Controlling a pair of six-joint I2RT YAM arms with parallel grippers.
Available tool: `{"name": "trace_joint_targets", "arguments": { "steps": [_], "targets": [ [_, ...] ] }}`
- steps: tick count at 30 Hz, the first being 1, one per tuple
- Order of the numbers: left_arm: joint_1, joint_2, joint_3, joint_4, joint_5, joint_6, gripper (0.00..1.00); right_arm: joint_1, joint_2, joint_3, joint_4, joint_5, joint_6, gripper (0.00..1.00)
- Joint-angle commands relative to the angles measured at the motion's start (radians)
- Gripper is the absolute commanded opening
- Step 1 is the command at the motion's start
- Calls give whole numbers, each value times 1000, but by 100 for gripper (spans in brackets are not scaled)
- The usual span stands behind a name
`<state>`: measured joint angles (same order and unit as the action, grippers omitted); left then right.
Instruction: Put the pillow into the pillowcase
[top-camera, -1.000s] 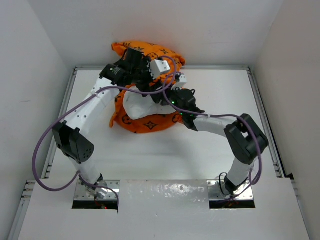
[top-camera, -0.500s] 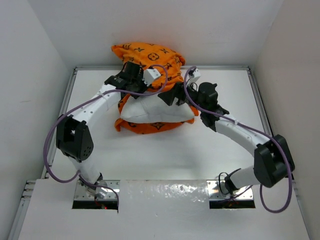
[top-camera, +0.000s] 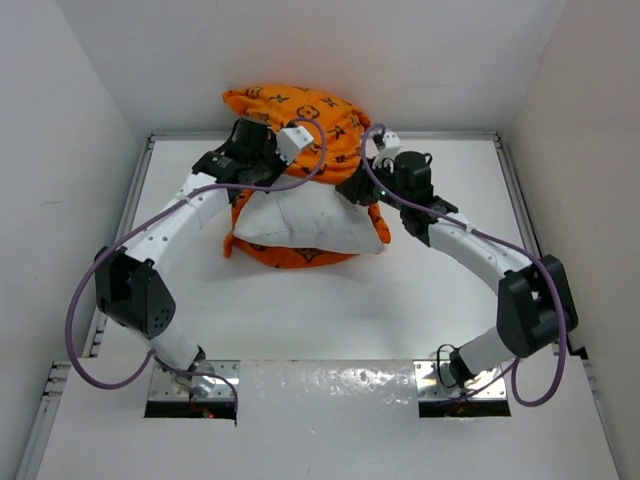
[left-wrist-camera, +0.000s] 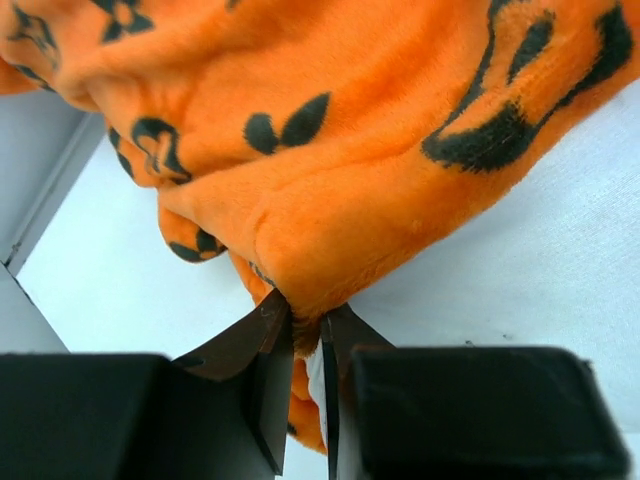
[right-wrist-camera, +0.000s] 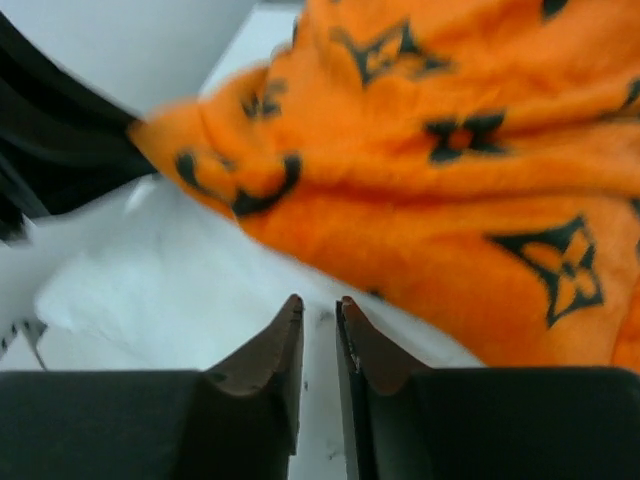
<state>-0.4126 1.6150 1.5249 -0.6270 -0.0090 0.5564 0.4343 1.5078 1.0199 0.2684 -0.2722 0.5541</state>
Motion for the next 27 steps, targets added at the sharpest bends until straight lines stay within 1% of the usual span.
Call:
{"name": "trace_joint_targets", "arguments": {
  "steps": [1, 2, 4, 5, 7, 9, 10, 12, 13, 14, 15, 16, 17, 18, 19, 20, 21, 22, 24, 25, 26, 27],
  "targets": [
    [9, -38, 107, 75, 3, -27, 15, 15, -14, 7, -32, -107, -107, 23],
    [11, -46, 127, 64, 3, -26, 16, 29, -23, -15, -44, -96, -143, 29],
    [11, -52, 127, 62, 3, -18, 16, 76, -6, -21, -38, -38, -195, 33],
    [11, -52, 110, 65, 4, -16, 14, 80, 37, -11, -35, -44, -183, 34],
    [9, -50, 93, 82, 3, -23, 15, 80, 87, 34, 0, -47, -111, 46],
    [11, -47, 78, 96, 36, -24, 23, 80, 145, 52, 76, -6, -80, 62],
    [9, -43, 64, 98, 55, -20, 34, 80, 166, 61, 95, 67, -48, 63],
    [9, -35, 64, 80, 79, -12, 43, 80, 215, 109, 97, 152, -17, 65],
    [9, -27, 82, 63, 127, -9, 49, 78, 224, 130, 89, 207, -17, 65],
    [9, -27, 89, 28, 157, -3, 51, 80, 230, 161, 77, 221, -20, 64],
    [8, -35, 90, 10, 194, 23, 56, 80, 229, 169, 78, 228, -23, 62],
    [8, -38, 87, -5, 263, 42, 58, 78, 223, 167, 86, 237, -22, 58],
    [-3, -41, 81, -31, 286, 72, 60, 80, 207, 160, 118, 244, -17, 52],
    [-11, -46, 58, -39, 297, 85, 64, 80, 201, 151, 147, 248, -4, 31],
    [-23, -44, 40, -40, 296, 97, 65, 78, 197, 132, 176, 252, -2, 21],
    [-40, -43, 23, -25, 293, 114, 66, 80, 193, 128, 228, 261, 3, 13],
    [-45, -35, -11, -4, 290, 112, 68, 80, 195, 131, 245, 261, 12, 2],
    [-48, -29, -28, 68, 261, 100, 68, 78, 195, 141, 265, 266, 13, 0],
    [-49, 2, -35, 159, 203, 19, 69, 80, 190, 152, 284, 261, 20, 0],
    [-49, 12, -32, 247, 114, -15, 70, 80, 186, 152, 301, 260, 20, 0],
    [-49, 22, -28, 288, 75, -57, 70, 80, 180, 151, 308, 261, 20, 0],
    [-49, 32, -29, 324, 40, -61, 70, 80, 167, 149, 316, 268, 20, 0]
  ]
}}
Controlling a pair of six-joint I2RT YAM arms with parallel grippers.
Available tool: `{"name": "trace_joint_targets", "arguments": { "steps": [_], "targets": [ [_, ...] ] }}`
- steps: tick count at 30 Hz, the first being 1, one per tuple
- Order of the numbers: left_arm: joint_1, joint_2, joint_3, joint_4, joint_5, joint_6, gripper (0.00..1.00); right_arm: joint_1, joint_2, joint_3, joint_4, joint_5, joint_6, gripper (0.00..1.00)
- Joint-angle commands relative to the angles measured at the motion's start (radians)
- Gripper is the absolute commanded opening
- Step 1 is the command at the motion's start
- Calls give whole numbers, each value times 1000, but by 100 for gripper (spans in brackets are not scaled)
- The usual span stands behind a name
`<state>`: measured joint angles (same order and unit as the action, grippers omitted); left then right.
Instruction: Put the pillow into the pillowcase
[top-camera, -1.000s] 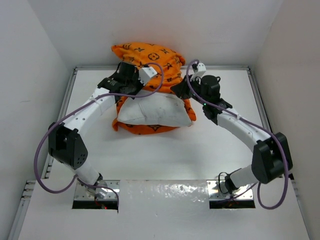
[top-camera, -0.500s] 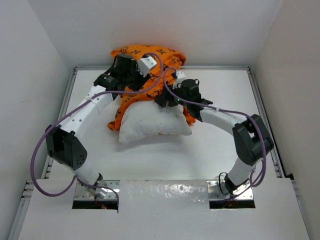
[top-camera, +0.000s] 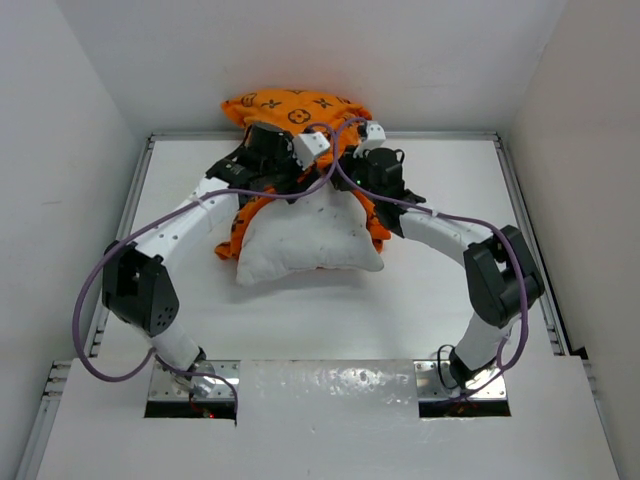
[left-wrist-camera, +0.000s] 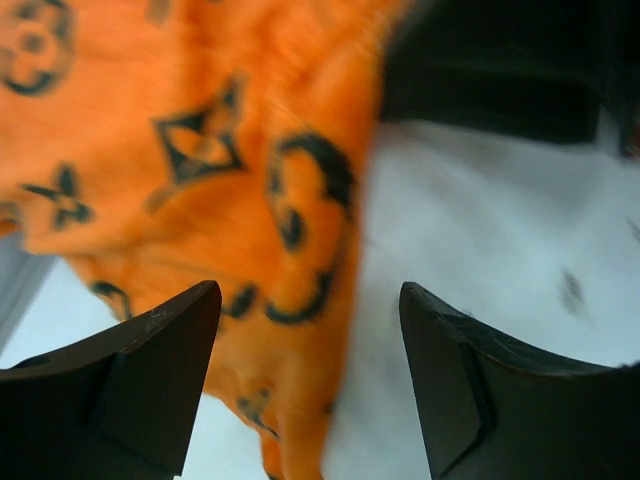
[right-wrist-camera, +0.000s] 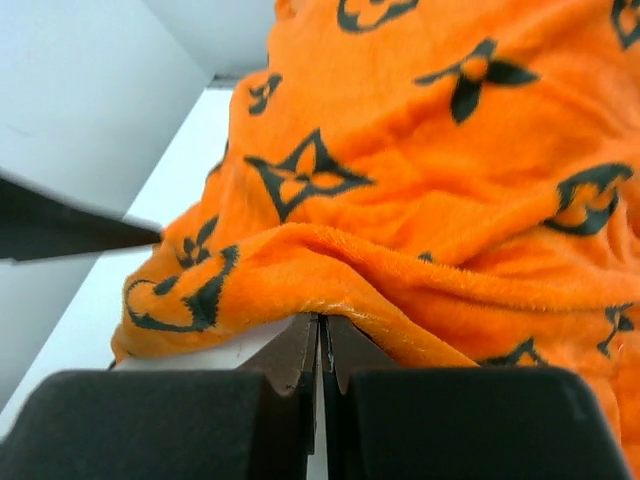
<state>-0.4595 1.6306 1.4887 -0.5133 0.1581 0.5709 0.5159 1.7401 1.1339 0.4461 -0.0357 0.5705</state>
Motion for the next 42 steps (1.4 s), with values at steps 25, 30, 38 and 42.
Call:
{"name": "trace_joint_targets", "arguments": {
  "steps": [25, 30, 38, 42],
  "targets": [
    [-7, 18, 226, -19, 93, -109, 0, -11, -136, -39, -138, -35, -486, 66],
    [-7, -23, 243, -123, 164, -101, 0, -2, 50, 108, -73, 84, -365, 67],
    [35, -84, 183, -286, 169, 33, 0, -63, -26, -34, -49, 414, -202, 0],
    [-48, -5, 212, -413, 199, 248, 70, -34, -116, -86, -65, 81, -294, 0]
  ]
}}
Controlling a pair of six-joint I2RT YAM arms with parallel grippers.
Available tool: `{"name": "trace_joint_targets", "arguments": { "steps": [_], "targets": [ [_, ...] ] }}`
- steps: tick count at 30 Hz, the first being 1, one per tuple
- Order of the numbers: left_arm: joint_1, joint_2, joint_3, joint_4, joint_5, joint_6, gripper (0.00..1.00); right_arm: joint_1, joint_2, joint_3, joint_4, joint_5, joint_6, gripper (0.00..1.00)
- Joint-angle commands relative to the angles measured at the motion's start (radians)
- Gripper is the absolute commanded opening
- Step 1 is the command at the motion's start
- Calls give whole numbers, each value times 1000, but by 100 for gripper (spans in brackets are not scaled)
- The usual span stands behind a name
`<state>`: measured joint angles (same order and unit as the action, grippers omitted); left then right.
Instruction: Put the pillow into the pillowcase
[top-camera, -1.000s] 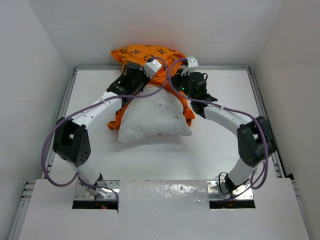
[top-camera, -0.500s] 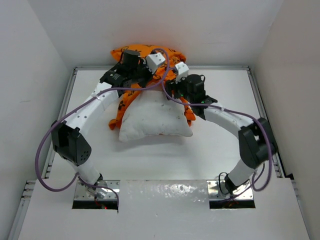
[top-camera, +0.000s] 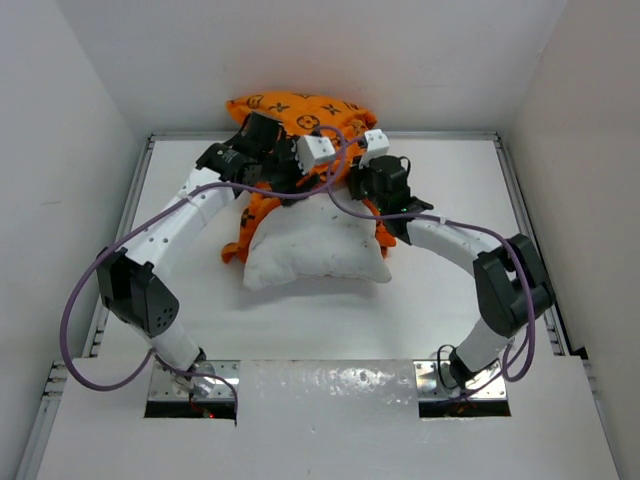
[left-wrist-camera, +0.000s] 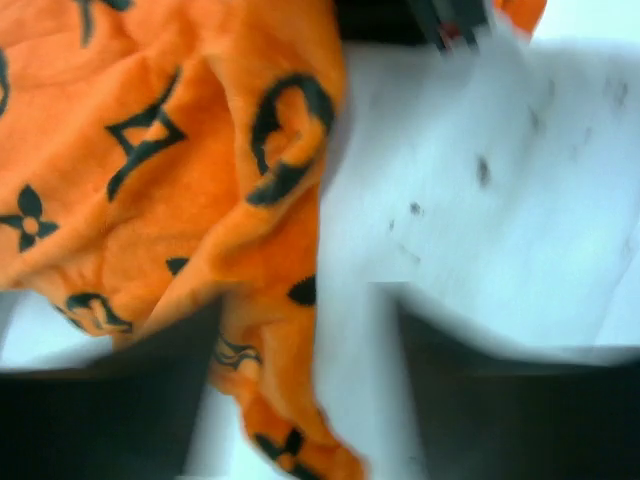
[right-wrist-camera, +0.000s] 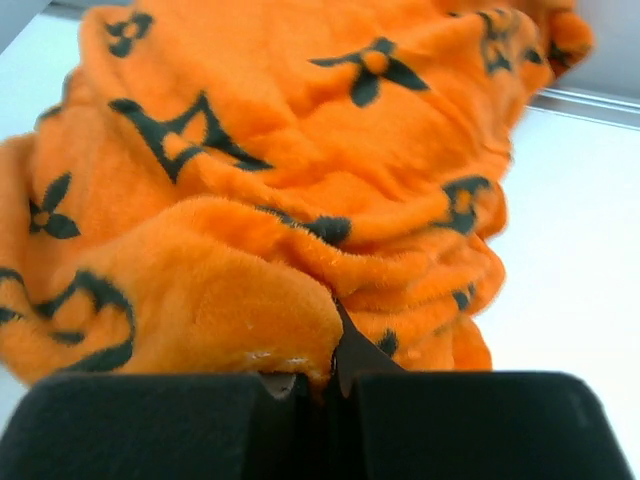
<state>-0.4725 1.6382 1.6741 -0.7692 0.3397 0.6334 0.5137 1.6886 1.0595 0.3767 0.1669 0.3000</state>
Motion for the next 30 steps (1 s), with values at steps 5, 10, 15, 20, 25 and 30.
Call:
{"name": "trace_joint_targets", "arguments": {
  "steps": [5, 10, 15, 20, 25, 30],
  "targets": [
    [-51, 8, 30, 28, -21, 212, 100, -27, -90, 8, -70, -285, -9, 15],
    [-41, 37, 69, 12, 91, 198, 100, -52, -200, -76, -142, -291, -18, 88],
    [-46, 48, -29, -4, 186, 233, 100, -69, -505, -228, -289, -196, -90, 99],
    [-68, 74, -175, 312, -22, 82, 100, -14, -682, -332, -539, -315, -62, 55],
    [-66, 103, -171, 525, -238, -3, 73, 216, -757, -490, -478, -293, 73, 0],
    [-67, 94, -103, 429, -174, -43, 23, 259, -677, -542, -318, -383, 62, 0]
  ]
}}
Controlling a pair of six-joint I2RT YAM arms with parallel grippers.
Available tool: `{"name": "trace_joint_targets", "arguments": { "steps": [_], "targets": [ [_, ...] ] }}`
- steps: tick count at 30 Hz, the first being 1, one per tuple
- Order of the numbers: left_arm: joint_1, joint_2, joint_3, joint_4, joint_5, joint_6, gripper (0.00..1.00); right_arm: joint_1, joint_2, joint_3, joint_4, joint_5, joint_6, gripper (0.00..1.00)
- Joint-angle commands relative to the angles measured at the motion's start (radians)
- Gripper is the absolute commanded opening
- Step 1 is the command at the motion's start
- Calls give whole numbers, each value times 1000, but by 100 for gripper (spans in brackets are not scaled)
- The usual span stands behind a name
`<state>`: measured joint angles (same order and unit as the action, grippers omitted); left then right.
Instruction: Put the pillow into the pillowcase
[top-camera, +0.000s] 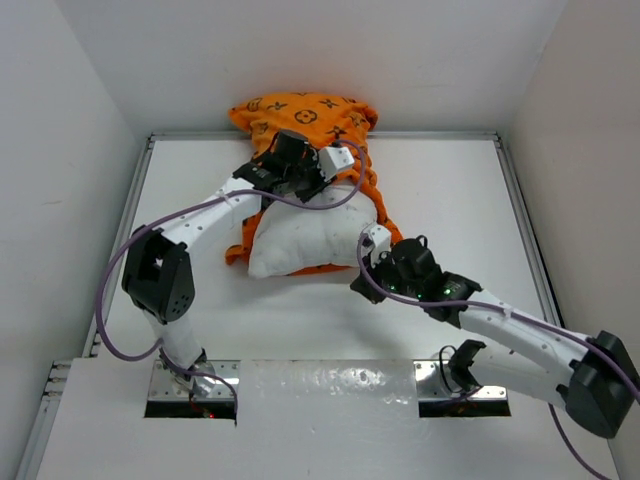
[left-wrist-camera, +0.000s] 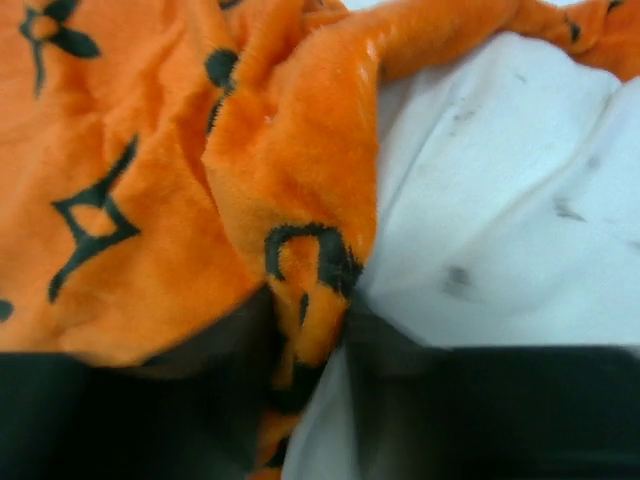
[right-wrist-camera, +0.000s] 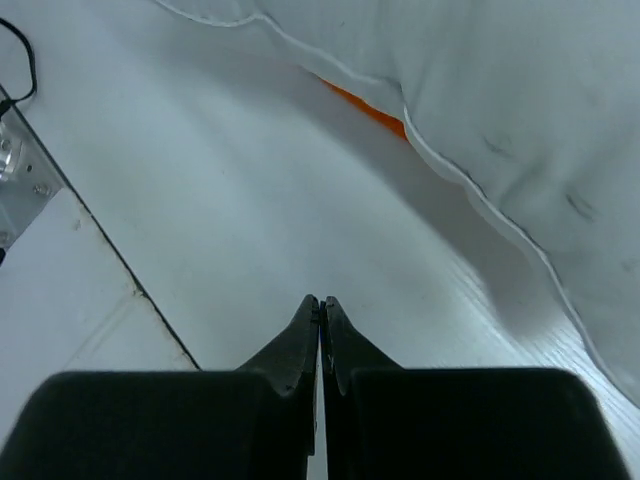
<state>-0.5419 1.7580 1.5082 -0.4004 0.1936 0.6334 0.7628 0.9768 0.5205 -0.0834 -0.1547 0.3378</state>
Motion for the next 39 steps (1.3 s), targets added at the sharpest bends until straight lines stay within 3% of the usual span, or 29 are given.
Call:
{"name": "trace_joint_targets", "arguments": {
  "steps": [1, 4, 8, 11, 13, 14, 16, 18, 21, 22, 23, 25, 27, 31, 35, 36, 39],
  "targets": [
    [3, -32, 76, 37, -11, -40, 37, 12, 55, -17, 184, -74, 24, 0],
    [0, -40, 76, 0, -2, -32, 72, 10, 133, -74, 377, -43, 21, 0],
    [0, -19, 30, 112, -98, -28, 72, 10, 213, -88, 571, 88, 24, 0],
    [-6, 12, 8, 164, -123, 26, 67, 9, 279, -94, 675, 153, 43, 0],
    [-7, 8, -40, 230, -163, 40, 52, 9, 322, -109, 709, 202, 62, 0],
    [-6, 6, -51, 244, -177, 35, 31, 10, 333, -120, 771, 216, 72, 0],
    [-6, -2, -40, 262, -190, 11, 0, 10, 371, -143, 847, 259, 90, 1],
    [-3, -9, 44, 201, -154, -9, 0, 9, 413, -134, 928, 285, 81, 0],
    [16, -29, 239, -102, 177, 67, 0, -5, 535, -36, 970, 323, 53, 0],
    [17, -32, 283, -296, 345, 110, 0, -16, 566, 19, 1000, 342, 62, 0],
    [17, -41, 341, -389, 406, 193, 0, -55, 618, 42, 1108, 346, 108, 0],
    [16, -52, 351, -624, 516, 244, 0, -139, 674, 120, 1242, 378, 197, 0],
    [10, -63, 293, -725, 538, 307, 0, -174, 769, 197, 1375, 427, 280, 0],
    [2, -68, 132, -672, 492, 235, 0, -177, 936, 415, 1421, 599, 303, 0],
    [0, -77, 18, -439, 380, 117, 0, -175, 1062, 524, 1441, 584, 385, 0],
    [-1, -75, 4, -340, 283, 94, 0, -169, 1071, 535, 1403, 571, 392, 0],
    [-3, -63, -6, -223, 97, 8, 39, -165, 1089, 518, 1395, 537, 421, 0]
  ]
}}
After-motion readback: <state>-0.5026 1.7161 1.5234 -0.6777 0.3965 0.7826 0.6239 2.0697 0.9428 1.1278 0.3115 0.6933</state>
